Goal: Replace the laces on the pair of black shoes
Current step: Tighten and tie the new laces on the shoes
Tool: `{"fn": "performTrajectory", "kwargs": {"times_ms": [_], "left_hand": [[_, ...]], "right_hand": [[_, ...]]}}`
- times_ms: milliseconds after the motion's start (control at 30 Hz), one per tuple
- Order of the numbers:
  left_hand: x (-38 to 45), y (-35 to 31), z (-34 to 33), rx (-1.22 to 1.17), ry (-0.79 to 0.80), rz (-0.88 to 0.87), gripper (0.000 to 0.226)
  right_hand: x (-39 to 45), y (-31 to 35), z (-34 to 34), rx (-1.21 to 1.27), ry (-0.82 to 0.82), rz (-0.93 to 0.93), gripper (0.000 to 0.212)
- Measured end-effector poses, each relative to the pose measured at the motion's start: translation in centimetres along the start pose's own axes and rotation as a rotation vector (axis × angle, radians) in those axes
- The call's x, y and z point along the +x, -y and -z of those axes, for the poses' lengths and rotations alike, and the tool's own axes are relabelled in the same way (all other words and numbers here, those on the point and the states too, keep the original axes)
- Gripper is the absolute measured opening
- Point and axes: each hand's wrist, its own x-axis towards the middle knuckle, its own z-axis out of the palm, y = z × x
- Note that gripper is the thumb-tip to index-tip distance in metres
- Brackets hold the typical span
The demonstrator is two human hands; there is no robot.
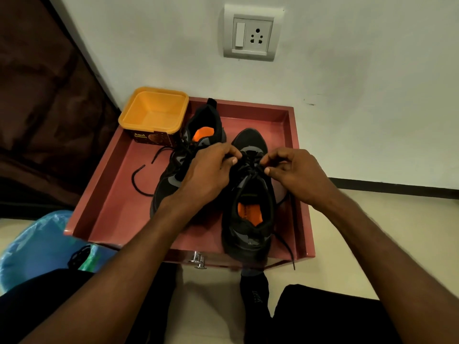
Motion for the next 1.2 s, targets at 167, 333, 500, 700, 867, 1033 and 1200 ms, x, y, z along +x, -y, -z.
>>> {"fn": "performTrajectory", "kwargs": {"times_ms": [167,333,500,700,867,1033,1200], "left_hand": [[-0.4,0.0,-0.8,-0.041,-0.057,0.018,0.016],[-0.4,0.1,-0.7,-0.064,-0.069,0.021,0.012],[-0.6,-0.1,-0.6,-0.053,-0.012,0.032,0.009],[-0.7,-0.4,-0.4,-0.066,0.037,0.047,0.009],[-1.2,-0.2,-0.1,-0.224,-0.053,0.062,0.006],[-2.1,0.3,-0.4,-0.267,-0.030,-0.018,0.017],[-1.9,0.2,-0.8,-0.189,-0.080,-0.057,0.019]], "right_hand": [[0.2,0.1,-0.4,-0.036,-0.034,0.036,0.022],[0.4,0.0,-0.8,-0.062,-0.078,0.032,0.015],[0.7,-0.1,-1.6,-0.050,-0.088,0.003,0.009],[0.4,-0.2,-1.1,0.143,0.020,-0.118,0.012],[0.1,0.0,-0.2,0.105,-0.025,-0.063,0.011],[-0.5,0.1,0.3,-0.032,0.058,0.073,0.024],[-0.3,0.1,-0.5,-0.075,-0.010,0.135,0.025]]}}
